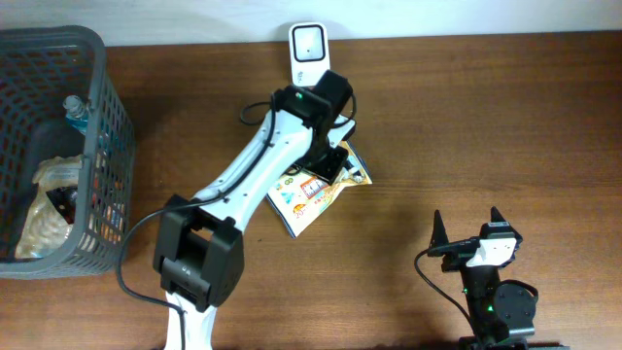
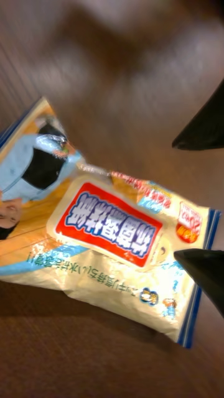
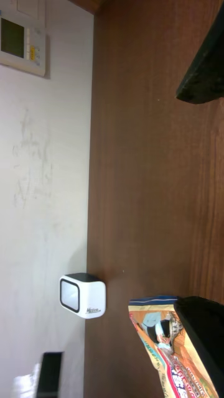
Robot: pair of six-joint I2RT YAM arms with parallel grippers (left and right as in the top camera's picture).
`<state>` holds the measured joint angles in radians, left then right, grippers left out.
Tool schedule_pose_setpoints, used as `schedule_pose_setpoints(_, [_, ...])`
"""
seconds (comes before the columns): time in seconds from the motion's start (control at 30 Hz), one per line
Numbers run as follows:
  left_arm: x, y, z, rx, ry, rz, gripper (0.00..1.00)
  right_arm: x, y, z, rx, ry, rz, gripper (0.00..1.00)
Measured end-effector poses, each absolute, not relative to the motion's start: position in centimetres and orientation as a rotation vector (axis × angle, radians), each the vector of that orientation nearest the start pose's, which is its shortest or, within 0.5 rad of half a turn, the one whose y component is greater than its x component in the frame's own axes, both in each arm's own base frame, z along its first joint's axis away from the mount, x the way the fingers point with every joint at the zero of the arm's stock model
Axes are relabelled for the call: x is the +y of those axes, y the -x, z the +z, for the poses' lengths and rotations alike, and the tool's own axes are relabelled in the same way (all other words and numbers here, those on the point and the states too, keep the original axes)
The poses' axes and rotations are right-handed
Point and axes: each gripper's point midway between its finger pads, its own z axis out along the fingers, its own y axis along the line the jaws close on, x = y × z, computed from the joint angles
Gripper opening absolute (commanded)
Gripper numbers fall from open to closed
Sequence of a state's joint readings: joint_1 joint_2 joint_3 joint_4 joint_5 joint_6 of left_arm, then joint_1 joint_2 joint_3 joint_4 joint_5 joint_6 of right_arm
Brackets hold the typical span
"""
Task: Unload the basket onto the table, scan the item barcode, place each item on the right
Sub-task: 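Lift the wipes pack out and carry it toward the white scanner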
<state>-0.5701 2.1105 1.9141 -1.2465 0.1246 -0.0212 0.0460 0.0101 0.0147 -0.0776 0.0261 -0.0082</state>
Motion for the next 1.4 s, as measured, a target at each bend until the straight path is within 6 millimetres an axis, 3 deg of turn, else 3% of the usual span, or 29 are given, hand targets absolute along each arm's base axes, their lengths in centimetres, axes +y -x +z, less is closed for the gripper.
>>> schedule_pose_setpoints(0.03, [-25.5, -35.8, 11.6, 2.932, -0.827, -0.263, 0.00, 0.7, -24.6, 15.9, 1.644, 0.025, 0.008, 0.99])
schedule_pose_setpoints(0.17, [-25.1, -35.6, 13.8, 2.956, -0.796, -0.352, 0.00, 0.7, -24.6, 15.9, 1.644, 0.025, 0.008, 0.98])
schedule_pose_setpoints(0.23, [-24.0, -34.3, 13.4, 3.031, -0.789, -0.344, 0.00, 0.7, -24.6, 15.9, 1.644, 0.025, 0.008, 0.98])
schedule_pose_setpoints(0.3, [-23.9, -34.0, 12.5, 3.051, -0.788, -0.344, 0.00, 0.7, -24.6, 15.9, 1.644, 0.024, 0.008, 0.99])
schedule_pose_setpoints(0.43, [-24.2, -34.2, 9.0, 3.054, -0.771, -0.358, 0.00, 0.7, -24.6, 15.9, 1.644, 0.025, 0.007, 0.98])
schedule_pose_setpoints(0.67, [-23.3, -34.3, 3.0, 3.091, -0.543, -0.371, 0.00, 0.7, -24.6, 15.9, 1.644, 0.025, 0.008, 0.99])
schedule_pose_setpoints(0.83, [-23.0, -34.5, 1.8, 3.107, -0.411, -0.394, 0.00, 0.7, -24.6, 15.9, 1.644, 0.025, 0.008, 0.99])
schedule_pose_setpoints(1.03, [-22.8, -37.6, 1.9, 3.003, -0.334, -0.398, 0.00, 0.7, -24.6, 15.9, 1.644, 0.025, 0.008, 0.99])
schedule_pose_setpoints(1.2, [-19.4, -42.4, 2.2, 2.857, -0.255, -0.195, 0.00, 0.7, -24.6, 15.9, 1.644, 0.025, 0.007, 0.99])
schedule_pose_setpoints(1.3, [-17.3, -45.2, 2.4, 2.762, -0.306, -0.094, 0.00, 0.7, -24.6, 15.9, 1.644, 0.025, 0.008, 0.99])
schedule_pose_setpoints(1.4, [-16.5, -46.7, 2.7, 2.693, -0.384, -0.037, 0.00, 0.7, -24.6, 15.9, 1.644, 0.025, 0.007, 0.99])
